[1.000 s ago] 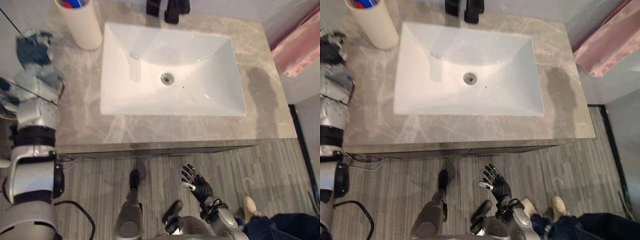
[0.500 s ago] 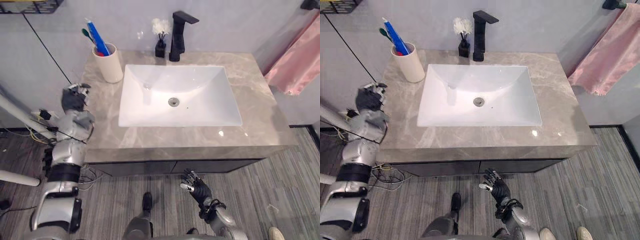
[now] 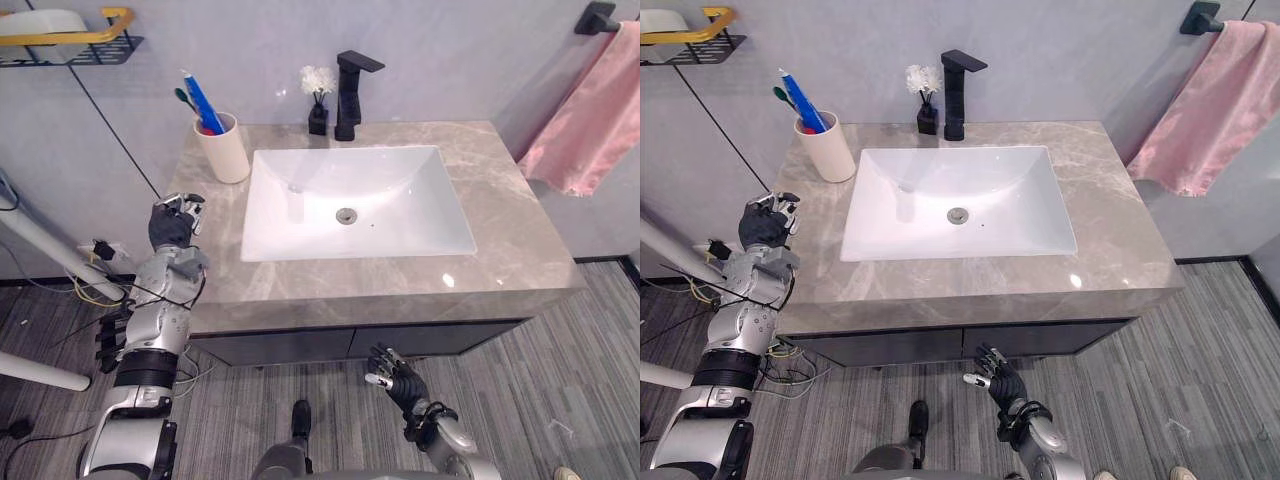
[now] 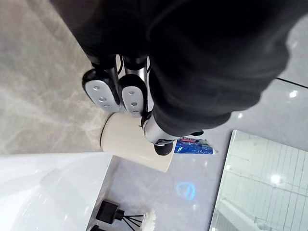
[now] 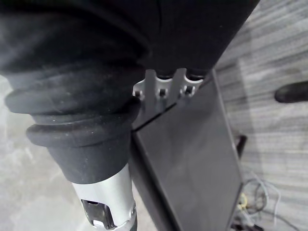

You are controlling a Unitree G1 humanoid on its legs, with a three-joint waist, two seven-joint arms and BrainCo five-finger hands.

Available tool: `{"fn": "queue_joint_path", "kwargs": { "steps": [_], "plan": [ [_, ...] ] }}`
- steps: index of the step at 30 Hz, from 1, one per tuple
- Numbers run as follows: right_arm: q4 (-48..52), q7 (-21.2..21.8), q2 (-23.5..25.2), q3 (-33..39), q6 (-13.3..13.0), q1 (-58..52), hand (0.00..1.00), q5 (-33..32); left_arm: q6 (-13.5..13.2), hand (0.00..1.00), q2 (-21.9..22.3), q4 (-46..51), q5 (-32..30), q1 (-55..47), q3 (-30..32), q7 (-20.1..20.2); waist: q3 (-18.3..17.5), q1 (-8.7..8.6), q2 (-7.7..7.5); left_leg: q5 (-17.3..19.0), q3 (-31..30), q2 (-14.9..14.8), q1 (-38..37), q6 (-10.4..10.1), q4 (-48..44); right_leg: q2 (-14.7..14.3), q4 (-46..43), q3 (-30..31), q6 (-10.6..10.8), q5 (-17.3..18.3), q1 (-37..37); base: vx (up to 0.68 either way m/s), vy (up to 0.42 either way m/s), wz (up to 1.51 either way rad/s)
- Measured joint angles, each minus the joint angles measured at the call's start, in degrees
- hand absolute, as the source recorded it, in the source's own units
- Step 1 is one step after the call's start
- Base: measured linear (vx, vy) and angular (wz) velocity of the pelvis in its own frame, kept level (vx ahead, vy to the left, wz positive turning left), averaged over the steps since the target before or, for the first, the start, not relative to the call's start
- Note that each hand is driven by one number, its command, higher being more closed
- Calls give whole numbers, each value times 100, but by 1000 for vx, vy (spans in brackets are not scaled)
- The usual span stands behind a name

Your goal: Organize washtable

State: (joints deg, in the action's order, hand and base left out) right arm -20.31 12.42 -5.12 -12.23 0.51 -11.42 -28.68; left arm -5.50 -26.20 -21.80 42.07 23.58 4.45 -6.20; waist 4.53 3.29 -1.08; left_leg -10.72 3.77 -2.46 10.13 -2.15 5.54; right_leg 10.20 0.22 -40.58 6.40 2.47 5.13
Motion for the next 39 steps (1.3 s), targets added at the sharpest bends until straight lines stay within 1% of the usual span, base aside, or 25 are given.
{"fn": "queue_joint_path", "kwargs": {
  "steps": [3, 7, 8, 9, 10, 13, 16, 19, 21, 25, 29, 34, 39],
  "plan": [
    [5, -40, 10, 1, 0, -3, 0, 5, 2, 100, -102, -59, 1, 68, -85, -5, -11, -98, -12, -6, 134, -59, 184, 4, -6, -19, -28, 156, -11, -49, -272, -1, 4, -26],
    [132, -134, -5, 42, 0, -151, 0, 10, 23, 100, -198, -381, 4, 597, -262, -20, -10, -122, -25, -35, 261, -64, 235, 42, -11, 4, -51, 287, -7, -80, -405, 41, 13, -17],
    [161, -149, -1, 42, -2, -163, 0, 15, 22, 100, -314, -382, 4, 783, -276, -21, -9, -152, -25, -35, 302, -77, 272, 42, -11, 2, -69, 331, -7, -80, -477, 34, 13, -16],
    [161, -153, 11, 38, -2, -144, 0, 24, 16, 100, -450, -389, 4, 954, -280, -22, -9, -232, -26, -35, 307, -90, 309, 42, -12, 2, -79, 340, -8, -80, -521, 35, 14, -14],
    [168, -155, 24, 42, -3, -142, 0, 30, 12, 100, -504, -423, 4, 1045, -282, -20, -6, -254, -30, -35, 322, -98, 314, 42, -12, 2, -86, 356, -8, -79, -539, 23, 13, -13],
    [267, -214, 15, 46, -4, -183, 0, 32, 8, 100, -686, -664, 6, 1407, -303, -26, 2, -257, -33, -34, 436, -137, 314, 41, -12, 1, -99, 491, -13, -81, -629, 16, 12, -22],
    [395, -215, 15, 49, -12, -238, 0, 31, 11, 100, -810, -889, 7, 1642, -499, -20, 18, -296, -34, -31, 464, -165, 316, 37, -12, -12, -112, 527, -32, -69, -661, -1, 15, -8],
    [408, -219, 11, 53, -16, -240, 0, 30, 13, 100, -1023, -1198, 10, 2063, -628, -21, 187, -280, -54, -28, 518, -183, 322, 34, -11, -14, -183, 602, -57, -54, -738, -28, 28, -12],
    [454, -222, 17, 51, -16, -268, 0, 30, 18, 100, -1259, -1311, 12, 2332, -662, -19, 333, -336, -104, -29, 519, -203, 336, 35, -11, -9, -213, 602, -65, -48, -767, -15, 11, -2],
    [608, -219, 33, 60, -18, -351, 0, 29, 9, 100, -1516, -1460, 15, 2554, -661, -1, 396, -401, -175, -31, 512, -181, 410, 38, -13, 12, -225, 594, -63, -50, -845, 13, 9, 1],
    [608, -215, 33, 82, -22, -360, 0, 27, 4, 100, -1516, -1478, 16, 2607, -661, 7, 417, -393, -175, -31, 479, -162, 411, 38, -13, 12, -216, 569, -62, -48, -823, 25, 14, 3],
    [608, -215, 29, 95, -23, -374, 0, 19, -1, 100, -1515, -1479, 13, 2679, -663, 104, 540, -401, -177, -33, 427, -158, 407, 37, -13, -4, -220, 483, -72, -37, -790, -13, 28, 4],
    [608, -214, 29, 95, -23, -375, 0, 7, -134, 100, -1515, -1474, 5, 2712, -662, 117, 642, -394, -180, -34, 393, -157, 405, 34, -12, 15, -245, 448, -58, -25, -774, -3, 27, 4]
  ]
}}
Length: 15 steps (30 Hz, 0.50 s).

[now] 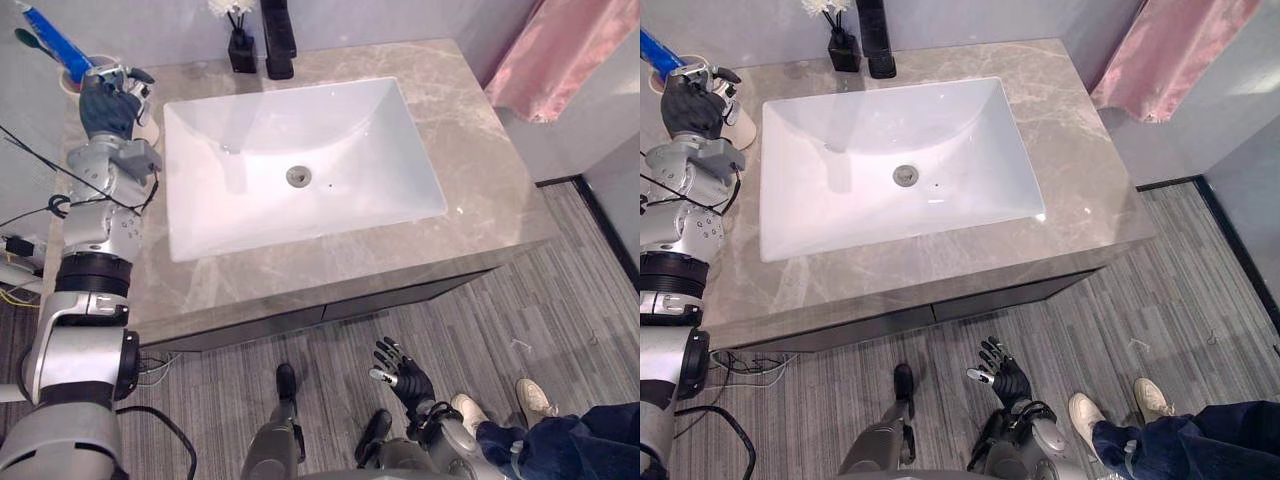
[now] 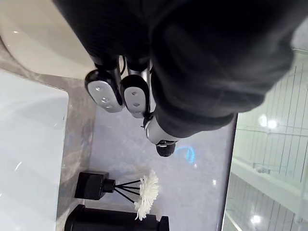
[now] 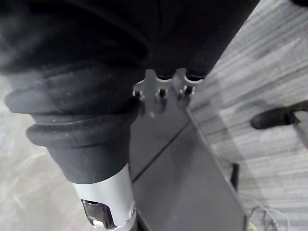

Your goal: Organize washtable

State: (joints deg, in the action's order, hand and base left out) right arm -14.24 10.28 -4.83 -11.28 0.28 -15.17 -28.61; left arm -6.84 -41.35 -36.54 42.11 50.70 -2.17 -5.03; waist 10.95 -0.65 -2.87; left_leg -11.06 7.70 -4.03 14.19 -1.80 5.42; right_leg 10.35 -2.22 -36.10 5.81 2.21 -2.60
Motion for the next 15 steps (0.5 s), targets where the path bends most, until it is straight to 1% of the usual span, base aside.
{"fn": "queue_joint_path", "kwargs": {
  "steps": [3, 7, 10, 12, 13, 15],
  "plan": [
    [0, 4, 0, 1, -1, -5, 0, -1, -94, 100, 6, 22, -4, 0, 2, 1, 91, 1, -4, 0, -28, 6, -21, 0, 0, 5, 0, -14, 4, 3, 39, 7, 24, 5],
    [0, 7, -3, 2, -1, -4, 0, -2, -113, 100, 11, 40, -5, -1, 4, 0, 114, 4, -3, 0, -31, 6, -21, 0, 0, 4, 0, -19, 5, 4, 41, 1, 7, 1],
    [0, 7, -7, 5, -16, -2, 0, -2, 27, 100, 34, -59, -6, -43, 2, -27, 189, -3, -8, 0, -29, 5, -30, 0, 0, 4, -3, -22, 5, 4, 47, 0, 0, 0],
    [-1, 7, -10, 5, -16, -3, 0, -2, 73, 100, 64, -136, -6, -74, 2, -26, 258, -3, -32, 0, -30, 5, -27, 0, 0, 5, -6, -24, 5, 4, 43, 0, 0, 0],
    [0, 7, -8, 6, -17, -3, 0, -2, 148, 100, 65, -177, -7, -80, 1, -26, 289, -10, -69, 0, -30, 9, -28, 0, 0, 11, -6, -24, 5, 4, 44, 0, 0, 0],
    [0, 7, -9, 24, -23, -3, 0, -2, 153, 100, 65, -181, -11, -80, 2, -30, 321, -11, -90, 0, -29, 20, -28, 0, 0, 23, -6, -22, 6, 4, 44, 9, 15, 1]
  ]
}}
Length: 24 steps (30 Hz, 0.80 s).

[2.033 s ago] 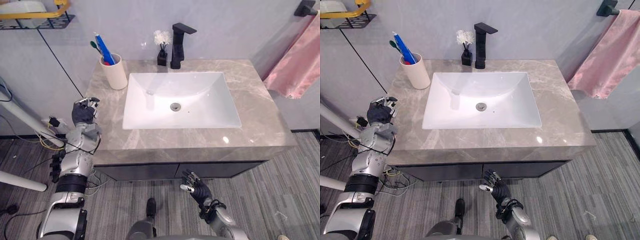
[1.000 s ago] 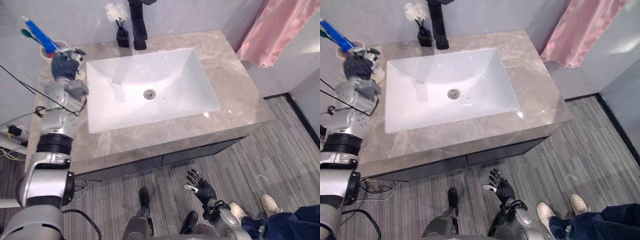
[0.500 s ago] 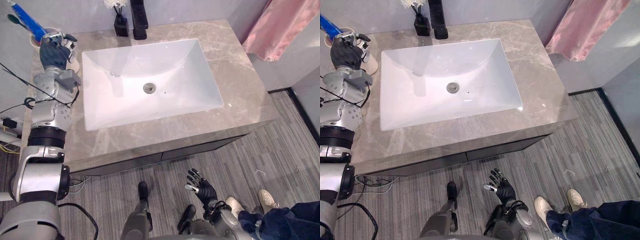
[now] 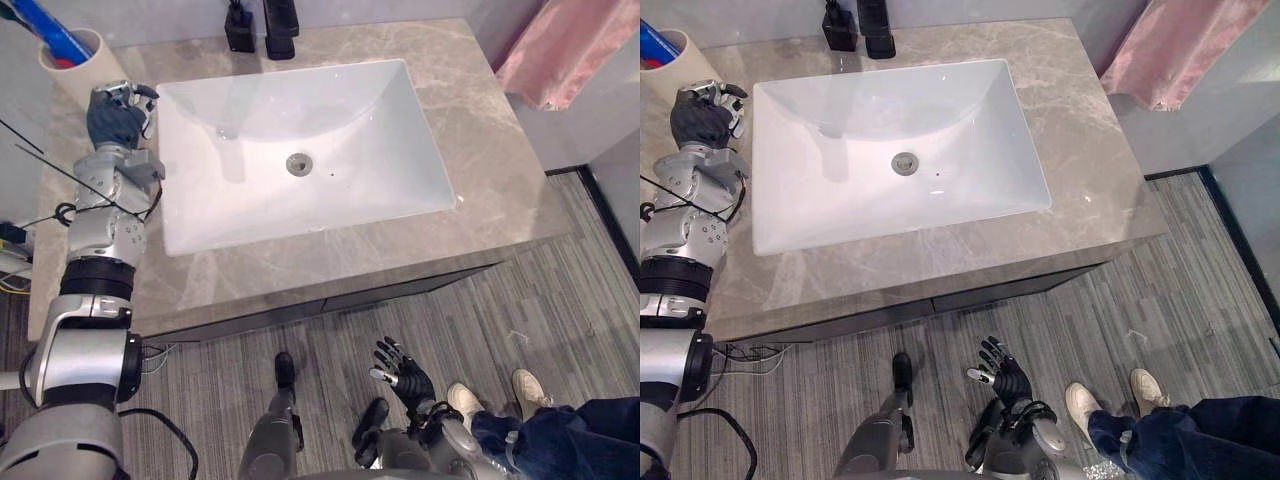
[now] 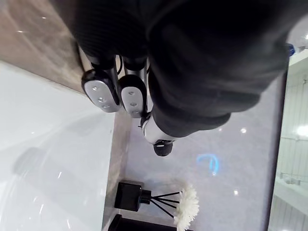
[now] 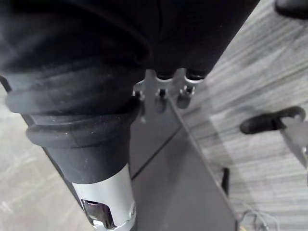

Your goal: Organize washtable

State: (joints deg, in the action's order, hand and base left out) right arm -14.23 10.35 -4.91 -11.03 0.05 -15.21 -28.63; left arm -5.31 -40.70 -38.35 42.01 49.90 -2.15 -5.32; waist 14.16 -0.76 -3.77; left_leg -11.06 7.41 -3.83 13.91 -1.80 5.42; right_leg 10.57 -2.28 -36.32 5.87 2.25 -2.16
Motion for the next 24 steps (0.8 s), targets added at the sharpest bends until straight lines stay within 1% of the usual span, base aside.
{"fn": "queue_joint_path", "kwargs": {
  "steps": [24],
  "plan": [
    [6, -1, 1, 106, -21, -3, 0, -1, 0, 100, 68, -1, -28, -3, 0, -12, 10, -3, 1, 0, -6, 11, 7, 0, 0, 10, -1, -3, 0, 0, 0, 0, 0, 0]
  ]
}}
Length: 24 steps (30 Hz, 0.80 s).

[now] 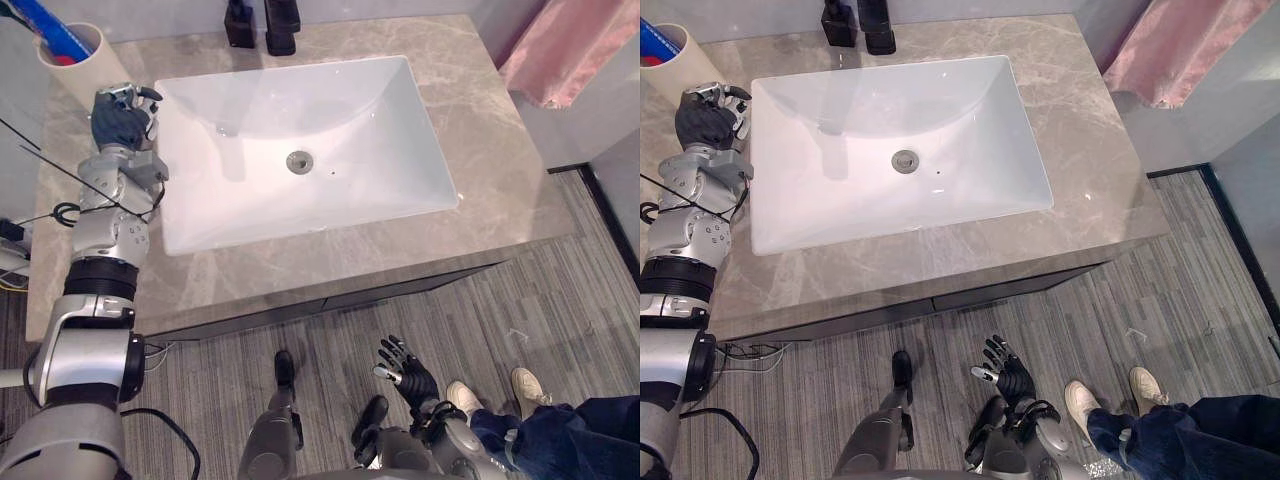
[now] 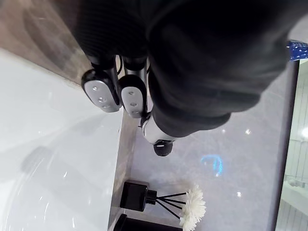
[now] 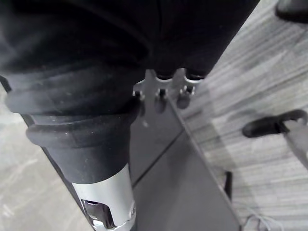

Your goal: Organize washtable

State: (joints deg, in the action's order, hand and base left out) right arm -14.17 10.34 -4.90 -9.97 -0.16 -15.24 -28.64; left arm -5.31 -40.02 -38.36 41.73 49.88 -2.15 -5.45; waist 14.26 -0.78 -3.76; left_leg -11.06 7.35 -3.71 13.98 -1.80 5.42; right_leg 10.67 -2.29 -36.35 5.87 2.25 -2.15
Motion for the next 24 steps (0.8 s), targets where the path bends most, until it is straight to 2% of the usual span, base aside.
{"fn": "queue_joint_path", "kwargs": {
  "steps": [24],
  "plan": [
    [7, -1, 0, 0, -97, -20, 0, 0, -24, 100, 49, -49, -94, -134, 11, -12, 16, -15, -29, 0, 6, -7, -1, 0, 1, -4, 0, 17, 0, 0, -2, 0, 0, 0]
  ]
}}
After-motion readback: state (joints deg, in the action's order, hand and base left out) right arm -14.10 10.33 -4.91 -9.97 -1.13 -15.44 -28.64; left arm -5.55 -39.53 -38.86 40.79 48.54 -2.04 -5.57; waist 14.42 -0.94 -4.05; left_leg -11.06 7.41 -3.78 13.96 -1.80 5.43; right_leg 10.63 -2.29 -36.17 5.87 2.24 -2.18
